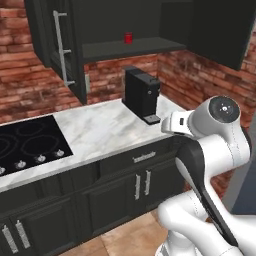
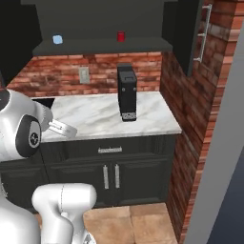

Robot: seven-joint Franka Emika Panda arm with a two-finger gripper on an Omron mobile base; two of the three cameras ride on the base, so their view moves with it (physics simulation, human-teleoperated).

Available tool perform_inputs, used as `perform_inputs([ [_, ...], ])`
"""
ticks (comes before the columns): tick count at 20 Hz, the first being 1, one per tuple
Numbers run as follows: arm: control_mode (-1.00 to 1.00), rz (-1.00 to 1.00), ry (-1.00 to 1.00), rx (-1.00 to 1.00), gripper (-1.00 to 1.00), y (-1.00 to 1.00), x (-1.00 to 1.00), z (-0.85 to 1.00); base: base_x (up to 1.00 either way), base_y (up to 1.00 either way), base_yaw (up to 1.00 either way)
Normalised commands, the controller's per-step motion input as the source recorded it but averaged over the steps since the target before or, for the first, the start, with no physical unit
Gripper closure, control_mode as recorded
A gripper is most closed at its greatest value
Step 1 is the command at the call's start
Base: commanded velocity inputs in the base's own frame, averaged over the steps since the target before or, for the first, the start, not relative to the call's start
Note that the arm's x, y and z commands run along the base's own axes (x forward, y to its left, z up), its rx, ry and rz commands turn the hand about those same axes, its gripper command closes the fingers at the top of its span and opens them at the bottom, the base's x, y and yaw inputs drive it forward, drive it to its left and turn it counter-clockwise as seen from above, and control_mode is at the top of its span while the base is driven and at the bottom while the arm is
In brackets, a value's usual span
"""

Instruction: Pick the avocado and bread from the counter and place them on the plate. Then pick the jam from the cabinet and place it next to the plate. Lastly close the cabinet door.

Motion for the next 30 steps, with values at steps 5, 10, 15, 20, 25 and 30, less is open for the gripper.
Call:
perform_inputs([
  [5,1.0,0.0,0.0,0.0,-1.0,0.0,0.0,0.0,0.27,-0.17,-0.03],
  [10,1.0,0.0,0.0,0.0,-1.0,0.0,0.0,0.0,0.45,0.0,0.0],
  [15,1.0,0.0,0.0,0.0,-1.0,0.0,0.0,0.0,0.53,-0.02,0.0],
  [20,1.0,0.0,0.0,0.0,-1.0,0.0,0.0,0.0,0.41,-0.19,0.0],
  [25,1.0,0.0,0.0,0.0,-1.0,0.0,0.0,0.0,0.43,-0.27,0.0],
  [30,1.0,0.0,0.0,0.0,-1.0,0.0,0.0,0.0,0.44,-0.26,0.0],
])
